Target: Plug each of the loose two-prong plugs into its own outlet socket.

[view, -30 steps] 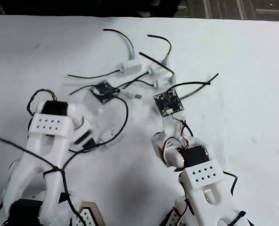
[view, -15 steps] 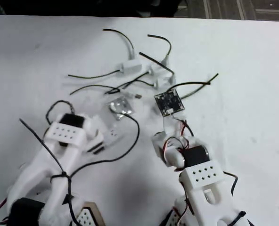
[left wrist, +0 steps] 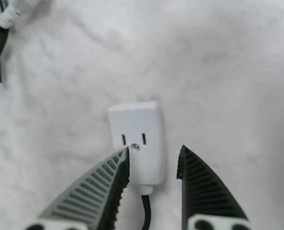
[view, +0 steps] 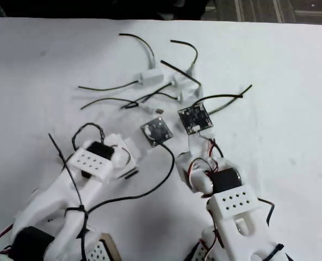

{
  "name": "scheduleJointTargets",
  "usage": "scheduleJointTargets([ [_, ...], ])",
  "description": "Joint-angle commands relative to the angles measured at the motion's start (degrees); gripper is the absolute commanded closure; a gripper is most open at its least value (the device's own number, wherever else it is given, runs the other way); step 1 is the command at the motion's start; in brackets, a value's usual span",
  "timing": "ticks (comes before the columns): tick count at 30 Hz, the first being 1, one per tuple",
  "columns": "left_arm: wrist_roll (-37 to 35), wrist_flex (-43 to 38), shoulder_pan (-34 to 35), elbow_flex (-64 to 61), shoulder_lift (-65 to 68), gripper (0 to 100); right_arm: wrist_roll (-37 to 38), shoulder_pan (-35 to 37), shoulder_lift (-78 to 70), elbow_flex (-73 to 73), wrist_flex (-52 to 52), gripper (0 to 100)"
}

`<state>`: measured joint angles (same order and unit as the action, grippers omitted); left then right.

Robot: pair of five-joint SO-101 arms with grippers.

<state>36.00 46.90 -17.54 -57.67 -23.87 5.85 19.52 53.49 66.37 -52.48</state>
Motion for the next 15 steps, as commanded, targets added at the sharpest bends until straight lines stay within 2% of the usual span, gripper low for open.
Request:
scheduleJointTargets([
  [1, -0.53, -0.18, 0.04, 0.44, -0.40, 83, 0.62, -0.48, 1.10, -0.35, 0.84, 97.4],
  [12, -0.97, 12.22, 0.22, 18.99, 20.79, 83, 0.62, -0.48, 1.10, -0.35, 0.84, 97.4],
  [15, -2.81, 12.84, 0.92, 20.92, 22.46, 83, 0.62, -0.48, 1.10, -0.35, 0.84, 97.4],
])
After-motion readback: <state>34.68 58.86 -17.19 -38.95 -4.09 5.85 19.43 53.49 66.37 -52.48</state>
